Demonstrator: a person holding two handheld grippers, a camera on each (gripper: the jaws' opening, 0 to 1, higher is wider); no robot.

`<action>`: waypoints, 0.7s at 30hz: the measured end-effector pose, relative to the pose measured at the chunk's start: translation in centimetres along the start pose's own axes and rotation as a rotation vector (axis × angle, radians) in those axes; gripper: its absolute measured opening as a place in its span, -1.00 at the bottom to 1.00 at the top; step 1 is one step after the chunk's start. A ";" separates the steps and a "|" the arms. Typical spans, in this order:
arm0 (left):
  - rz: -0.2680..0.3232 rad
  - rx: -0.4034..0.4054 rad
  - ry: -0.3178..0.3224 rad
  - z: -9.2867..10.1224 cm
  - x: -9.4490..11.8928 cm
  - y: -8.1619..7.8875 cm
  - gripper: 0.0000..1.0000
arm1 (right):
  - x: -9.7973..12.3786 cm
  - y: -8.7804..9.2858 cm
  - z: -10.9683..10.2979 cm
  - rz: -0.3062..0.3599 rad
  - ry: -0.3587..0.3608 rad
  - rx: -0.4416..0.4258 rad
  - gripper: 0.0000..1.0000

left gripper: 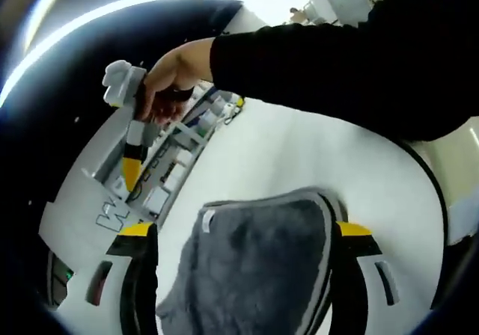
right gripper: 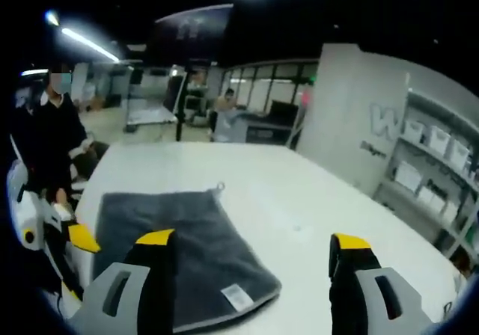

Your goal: Open the folded towel by lifting each exposed corner and separating the folded layers until the towel lies flat within the target outline without major curled edges

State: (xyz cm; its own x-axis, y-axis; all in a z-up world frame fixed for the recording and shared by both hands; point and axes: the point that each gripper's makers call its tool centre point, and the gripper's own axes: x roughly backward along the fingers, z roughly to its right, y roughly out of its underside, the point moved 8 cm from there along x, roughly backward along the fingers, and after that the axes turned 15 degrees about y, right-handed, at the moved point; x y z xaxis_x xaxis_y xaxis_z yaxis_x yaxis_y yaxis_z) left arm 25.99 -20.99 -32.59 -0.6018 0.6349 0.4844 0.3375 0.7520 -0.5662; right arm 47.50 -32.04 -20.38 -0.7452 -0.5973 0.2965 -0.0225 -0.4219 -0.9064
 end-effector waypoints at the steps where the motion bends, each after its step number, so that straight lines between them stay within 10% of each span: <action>1: 0.000 -0.010 -0.005 0.1 0.0 -0.1 0.81 | 0.0 0.0 0.0 -0.003 0.001 0.001 0.64; 10: -0.005 -0.059 0.073 1.3 -0.4 0.0 0.02 | -1.1 1.3 0.1 -0.043 -0.024 -0.022 0.54; 21: -0.014 -0.082 0.143 2.4 -0.8 0.0 -0.30 | -3.5 3.8 1.1 -0.121 -0.019 -0.134 0.12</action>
State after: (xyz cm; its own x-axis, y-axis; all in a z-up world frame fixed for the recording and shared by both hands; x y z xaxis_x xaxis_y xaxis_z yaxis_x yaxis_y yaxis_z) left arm 24.75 -21.91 -34.59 -0.4996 0.6389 0.5849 0.3917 0.7689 -0.5054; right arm 50.76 -32.29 -24.56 -0.7193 -0.5610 0.4098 -0.2004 -0.3973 -0.8955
